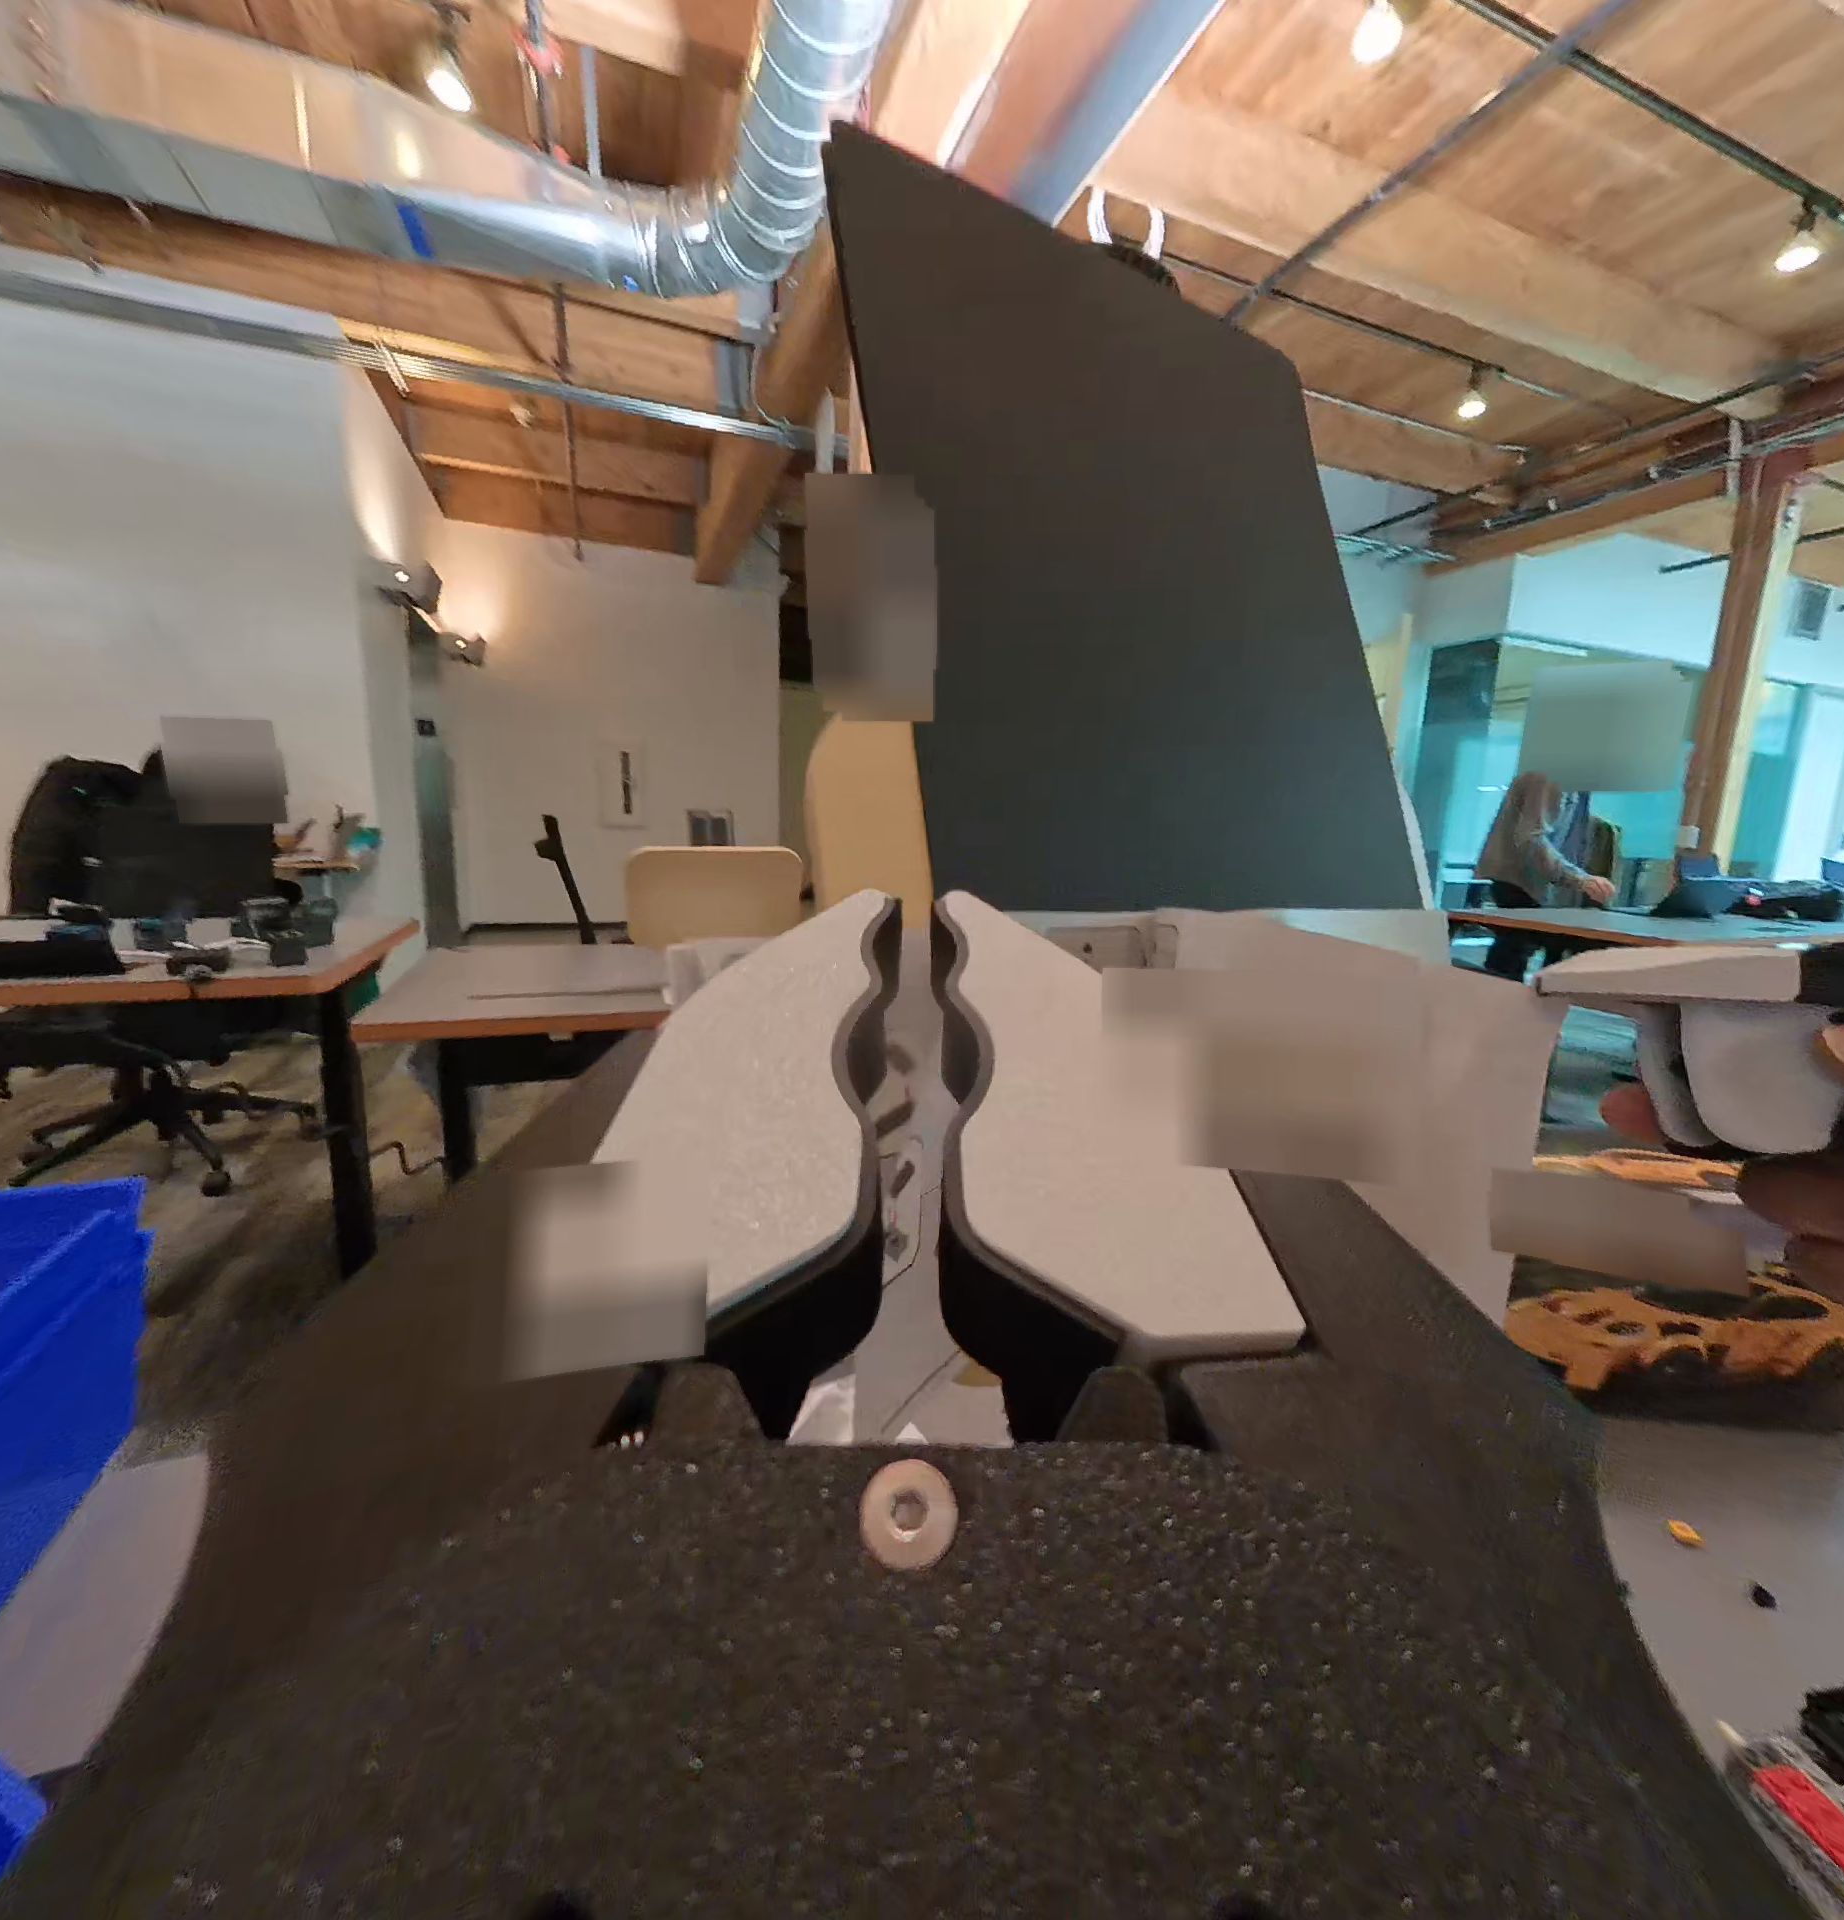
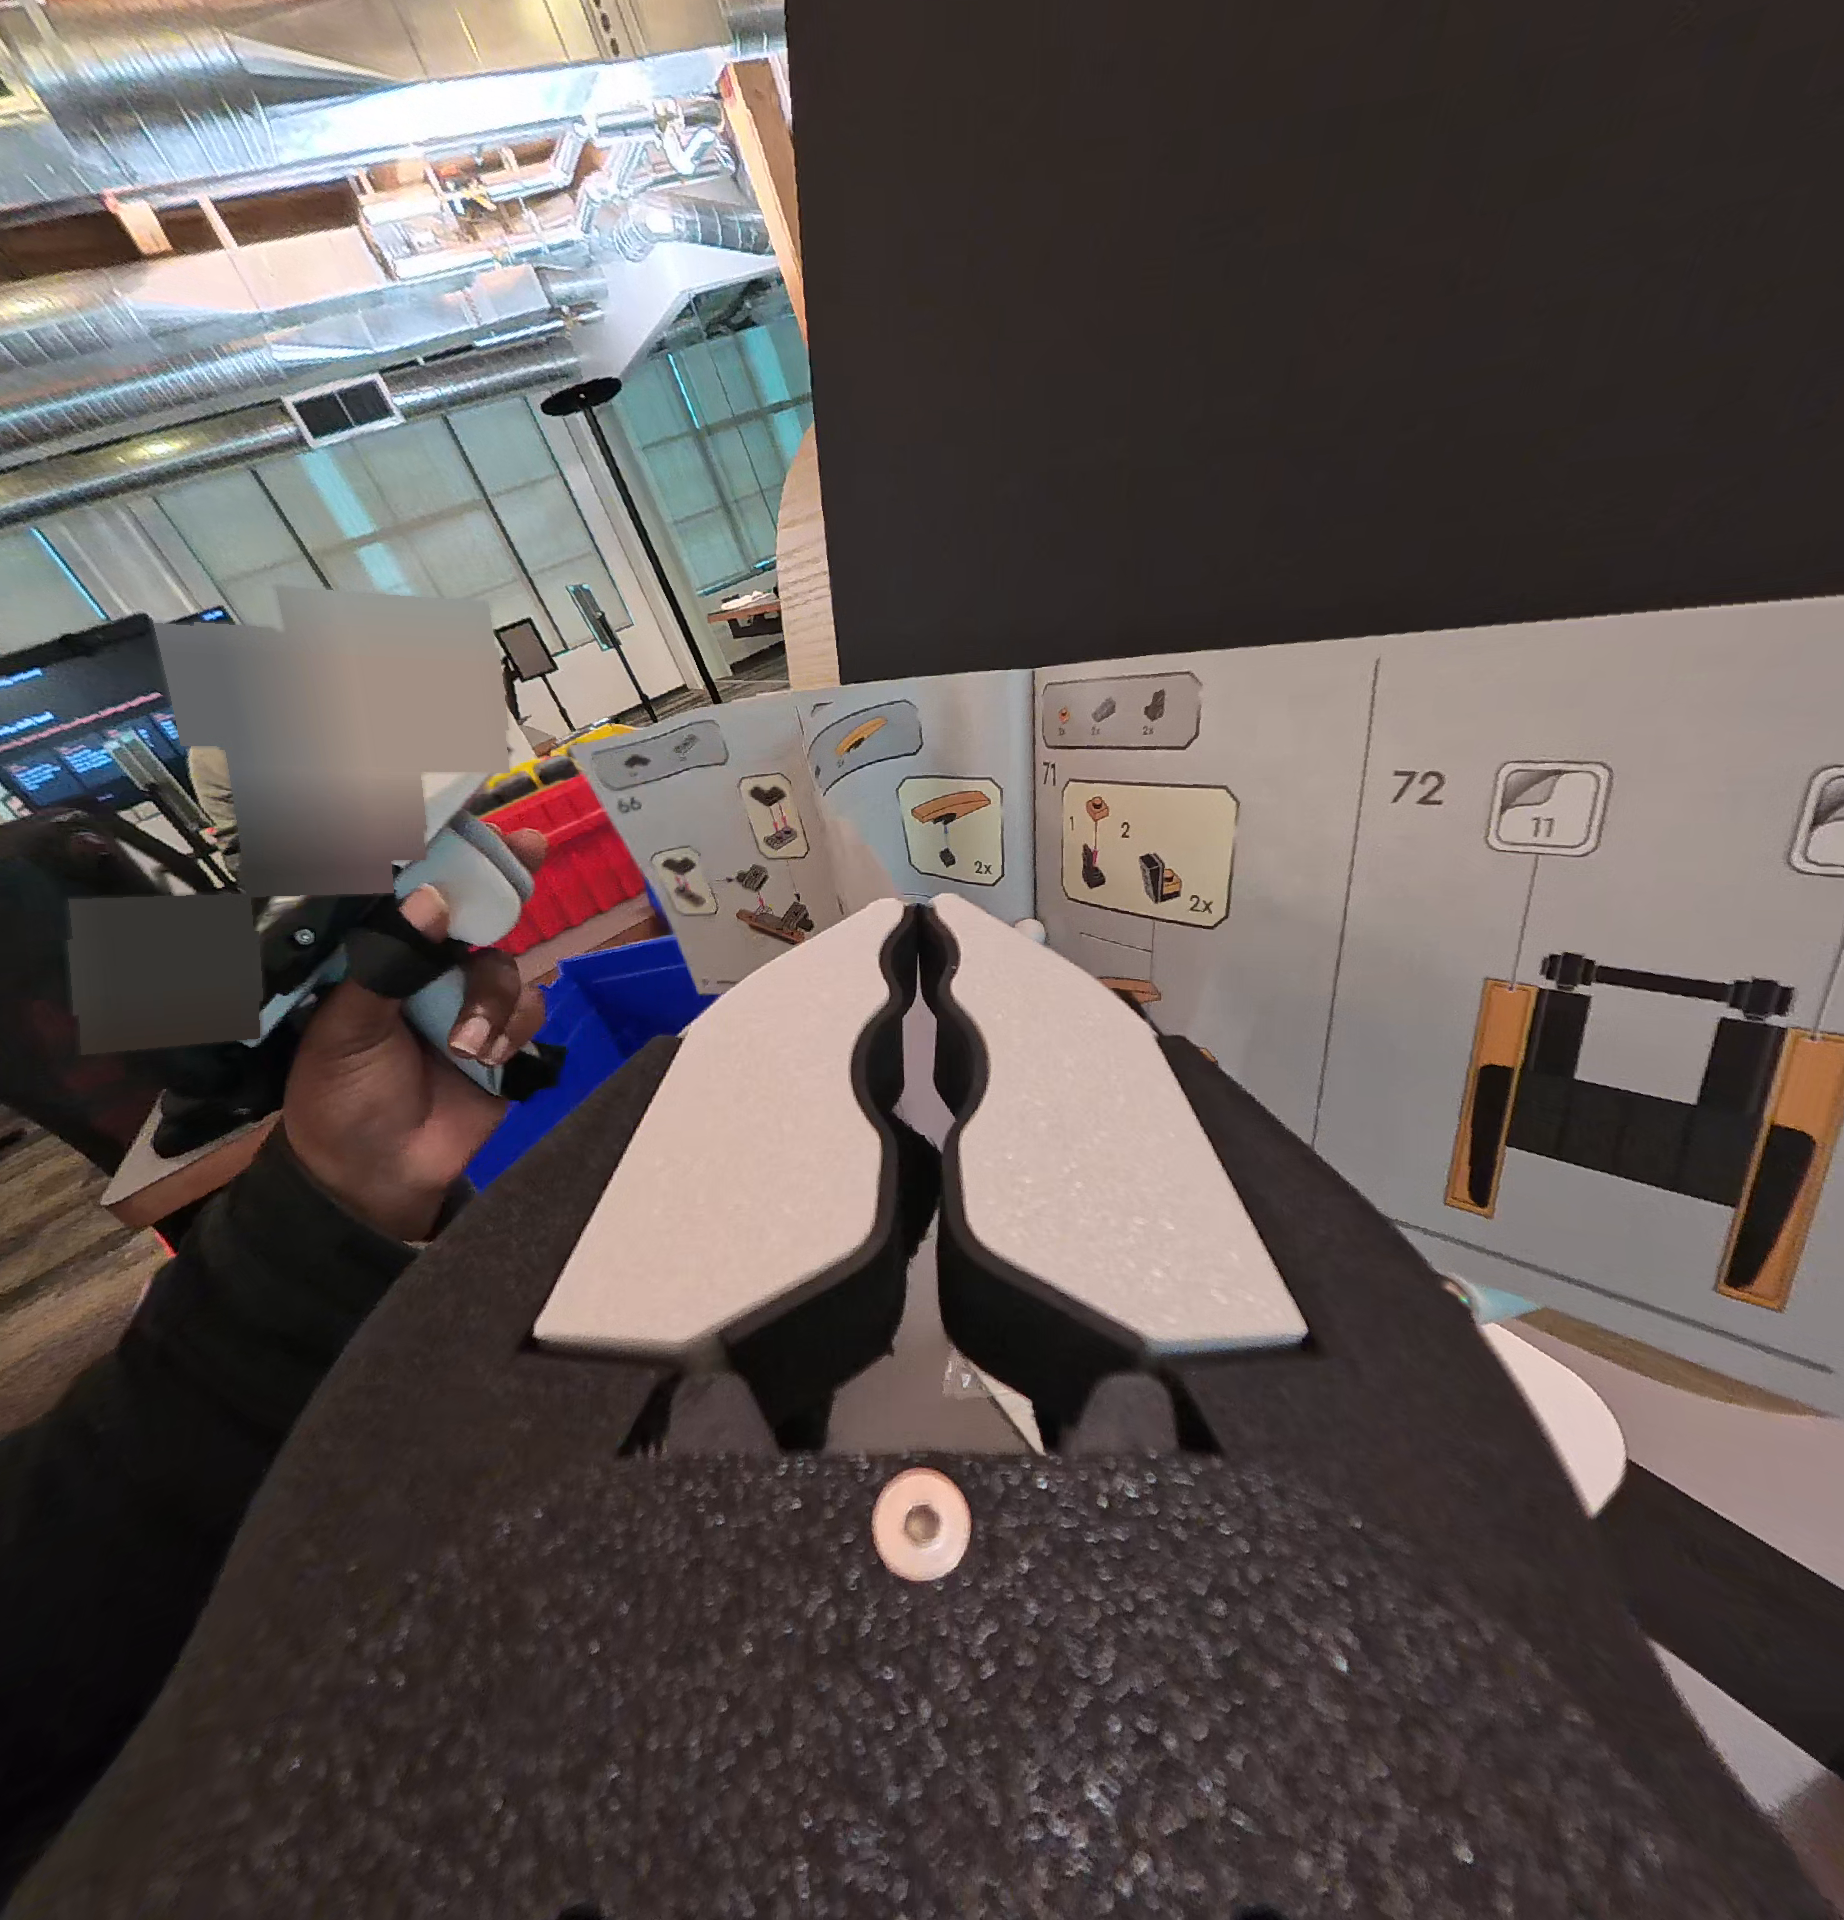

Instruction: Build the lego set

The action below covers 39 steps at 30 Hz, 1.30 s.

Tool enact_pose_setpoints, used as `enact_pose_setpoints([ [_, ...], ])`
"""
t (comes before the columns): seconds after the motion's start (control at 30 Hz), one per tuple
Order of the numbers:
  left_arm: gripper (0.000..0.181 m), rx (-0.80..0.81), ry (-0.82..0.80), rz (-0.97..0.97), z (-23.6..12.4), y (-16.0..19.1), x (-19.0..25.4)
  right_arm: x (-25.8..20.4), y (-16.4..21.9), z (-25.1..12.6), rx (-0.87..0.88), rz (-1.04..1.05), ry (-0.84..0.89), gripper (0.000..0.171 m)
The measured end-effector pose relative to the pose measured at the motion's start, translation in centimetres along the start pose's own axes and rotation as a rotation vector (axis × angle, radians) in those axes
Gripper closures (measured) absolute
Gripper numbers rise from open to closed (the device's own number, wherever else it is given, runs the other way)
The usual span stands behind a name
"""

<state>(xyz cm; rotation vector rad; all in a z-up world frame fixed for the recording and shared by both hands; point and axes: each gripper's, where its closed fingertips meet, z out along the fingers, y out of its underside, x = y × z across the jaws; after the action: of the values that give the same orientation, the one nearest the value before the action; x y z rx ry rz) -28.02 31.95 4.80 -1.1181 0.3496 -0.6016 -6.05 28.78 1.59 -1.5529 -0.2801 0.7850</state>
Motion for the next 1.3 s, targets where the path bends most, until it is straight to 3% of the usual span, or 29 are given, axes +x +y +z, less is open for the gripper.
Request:
enact_pose_setpoints([
  [0.3,0.179,-0.012,0.033,0.061,0.1,0.3,1.2,0.5,-0.5,-0.3,-0.006,-0.024,0.025,0.171],
  [0.93,0.175,-0.306,0.229,0.074,1.8,8.8,5.0,0.7,-0.6,-0.4,-0.016,-0.036,0.031,0.171],
  [1.3,0.162,-0.491,0.346,0.102,2.1,14.8,8.1,-0.2,0.3,0.0,-0.039,-0.069,-0.009,0.167],
])
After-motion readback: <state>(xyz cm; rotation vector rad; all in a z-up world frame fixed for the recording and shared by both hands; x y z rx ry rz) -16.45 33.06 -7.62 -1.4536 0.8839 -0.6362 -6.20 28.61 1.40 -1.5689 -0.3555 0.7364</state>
